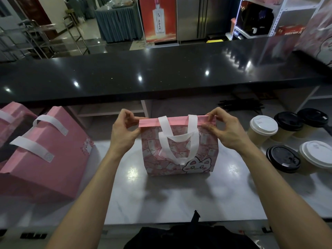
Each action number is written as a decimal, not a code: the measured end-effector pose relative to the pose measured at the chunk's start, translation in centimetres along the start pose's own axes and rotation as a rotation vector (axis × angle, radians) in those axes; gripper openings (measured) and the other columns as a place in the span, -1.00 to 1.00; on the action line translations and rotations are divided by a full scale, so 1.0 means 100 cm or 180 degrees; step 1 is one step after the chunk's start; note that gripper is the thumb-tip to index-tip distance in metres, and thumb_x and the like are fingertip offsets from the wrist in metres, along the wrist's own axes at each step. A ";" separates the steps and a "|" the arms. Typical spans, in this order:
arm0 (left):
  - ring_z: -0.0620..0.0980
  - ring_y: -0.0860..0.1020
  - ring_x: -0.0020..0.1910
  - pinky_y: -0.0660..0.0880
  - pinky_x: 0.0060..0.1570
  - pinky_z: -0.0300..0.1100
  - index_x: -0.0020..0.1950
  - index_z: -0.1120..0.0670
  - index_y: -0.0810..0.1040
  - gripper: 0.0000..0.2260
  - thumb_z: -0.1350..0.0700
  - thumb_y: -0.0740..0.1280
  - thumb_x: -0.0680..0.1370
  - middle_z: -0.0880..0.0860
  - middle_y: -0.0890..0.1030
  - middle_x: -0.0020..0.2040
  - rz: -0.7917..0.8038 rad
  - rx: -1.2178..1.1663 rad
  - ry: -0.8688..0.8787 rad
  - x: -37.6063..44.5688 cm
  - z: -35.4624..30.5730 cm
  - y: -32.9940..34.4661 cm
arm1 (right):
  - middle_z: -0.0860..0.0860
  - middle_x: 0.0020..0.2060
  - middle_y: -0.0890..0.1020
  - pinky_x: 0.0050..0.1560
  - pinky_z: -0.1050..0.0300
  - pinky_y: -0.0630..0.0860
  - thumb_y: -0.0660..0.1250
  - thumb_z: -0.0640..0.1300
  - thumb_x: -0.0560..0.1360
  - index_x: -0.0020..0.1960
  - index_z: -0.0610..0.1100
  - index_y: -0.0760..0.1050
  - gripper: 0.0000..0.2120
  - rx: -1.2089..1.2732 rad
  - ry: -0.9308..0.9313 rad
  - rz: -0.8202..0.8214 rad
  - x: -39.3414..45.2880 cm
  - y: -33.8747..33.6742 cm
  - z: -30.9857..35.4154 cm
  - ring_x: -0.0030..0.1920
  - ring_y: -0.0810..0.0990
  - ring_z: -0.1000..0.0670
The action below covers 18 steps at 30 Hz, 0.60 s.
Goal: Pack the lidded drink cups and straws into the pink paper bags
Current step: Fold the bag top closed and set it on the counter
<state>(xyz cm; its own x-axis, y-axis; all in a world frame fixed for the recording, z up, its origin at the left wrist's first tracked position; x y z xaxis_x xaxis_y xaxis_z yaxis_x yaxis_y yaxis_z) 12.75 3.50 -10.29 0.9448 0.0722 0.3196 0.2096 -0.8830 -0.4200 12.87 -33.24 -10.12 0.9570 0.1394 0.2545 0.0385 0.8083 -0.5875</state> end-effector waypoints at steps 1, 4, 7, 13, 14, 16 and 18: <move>-0.10 0.72 0.16 0.66 0.20 -0.16 0.06 0.02 0.43 -0.63 0.13 0.63 0.52 -0.06 0.77 0.07 -0.0087 0.0208 0.0103 -0.001 -0.002 -0.001 | 0.24 0.13 0.66 0.13 0.05 0.55 0.44 0.37 0.45 0.04 0.23 0.42 -0.66 0.0021 0.0030 0.0014 0.000 0.000 -0.001 0.24 0.59 0.15; -0.16 0.69 0.12 0.63 0.18 -0.22 -0.01 -0.02 0.49 -0.71 0.12 0.61 0.53 -0.22 0.75 0.06 -0.0166 0.0598 0.0467 -0.003 -0.012 0.000 | 0.31 0.12 0.61 0.05 0.31 0.44 0.50 0.26 0.48 0.23 0.26 0.36 -0.56 0.0071 0.0086 0.0034 0.001 0.000 0.000 0.17 0.53 0.35; -0.10 0.68 0.09 0.67 0.12 -0.11 -0.04 -0.07 0.54 -0.76 0.11 0.60 0.52 -0.18 0.76 0.07 -0.0162 0.0781 0.0611 -0.006 -0.018 0.000 | 0.31 0.10 0.61 0.05 0.29 0.47 0.54 0.11 0.55 0.28 0.24 0.45 -0.61 -0.0009 0.0105 0.0098 0.002 0.001 -0.001 0.16 0.56 0.27; -0.11 0.55 -0.18 0.58 -0.21 -0.15 -0.12 0.00 0.63 -0.77 -0.01 0.65 0.50 -0.08 0.60 -0.14 -0.0402 0.1121 0.0536 -0.006 -0.023 -0.012 | 0.29 0.01 0.66 -0.03 0.30 0.46 0.55 0.02 0.57 0.10 0.20 0.57 -0.80 -0.0138 0.0062 0.0002 0.004 0.001 -0.002 0.09 0.59 0.26; -0.08 0.58 -0.23 0.58 -0.28 -0.21 -0.13 -0.01 0.64 -0.74 -0.12 0.63 0.50 -0.11 0.62 -0.21 -0.0363 0.1025 0.0332 -0.006 -0.020 -0.011 | 0.29 0.00 0.66 -0.03 0.29 0.46 0.55 0.01 0.57 0.09 0.20 0.57 -0.80 -0.0161 0.0071 -0.0005 0.005 0.001 -0.003 0.08 0.59 0.25; -0.06 0.65 -0.34 0.59 -0.39 -0.29 -0.14 -0.04 0.66 -0.72 -0.22 0.59 0.47 -0.10 0.66 -0.29 -0.0302 0.0742 -0.0081 -0.009 -0.015 -0.007 | 0.29 -0.01 0.65 -0.03 0.27 0.49 0.55 0.00 0.57 0.09 0.21 0.56 -0.79 -0.0185 0.0100 -0.0005 0.005 0.002 -0.005 0.08 0.60 0.22; -0.04 0.70 -0.39 0.62 -0.38 -0.29 -0.11 -0.03 0.69 -0.77 -0.14 0.62 0.48 -0.11 0.71 -0.27 -0.0282 0.0448 -0.0415 -0.011 -0.009 -0.004 | 0.29 -0.02 0.65 -0.03 0.28 0.49 0.55 0.00 0.58 0.09 0.21 0.55 -0.79 -0.0180 0.0111 -0.0012 0.006 0.003 -0.006 0.08 0.60 0.21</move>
<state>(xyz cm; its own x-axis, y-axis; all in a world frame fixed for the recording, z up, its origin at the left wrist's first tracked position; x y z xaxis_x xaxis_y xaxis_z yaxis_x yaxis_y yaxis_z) 11.36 3.36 -9.66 0.9437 0.2143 0.2519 0.3179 -0.7977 -0.5124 13.64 -33.26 -10.64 0.9662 0.1155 0.2305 0.0574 0.7751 -0.6292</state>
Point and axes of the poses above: each hand's wrist, its own x-axis towards the middle knuckle, its own y-axis out of the palm, z = x × y, the point moved 9 cm from there along x, towards the middle knuckle
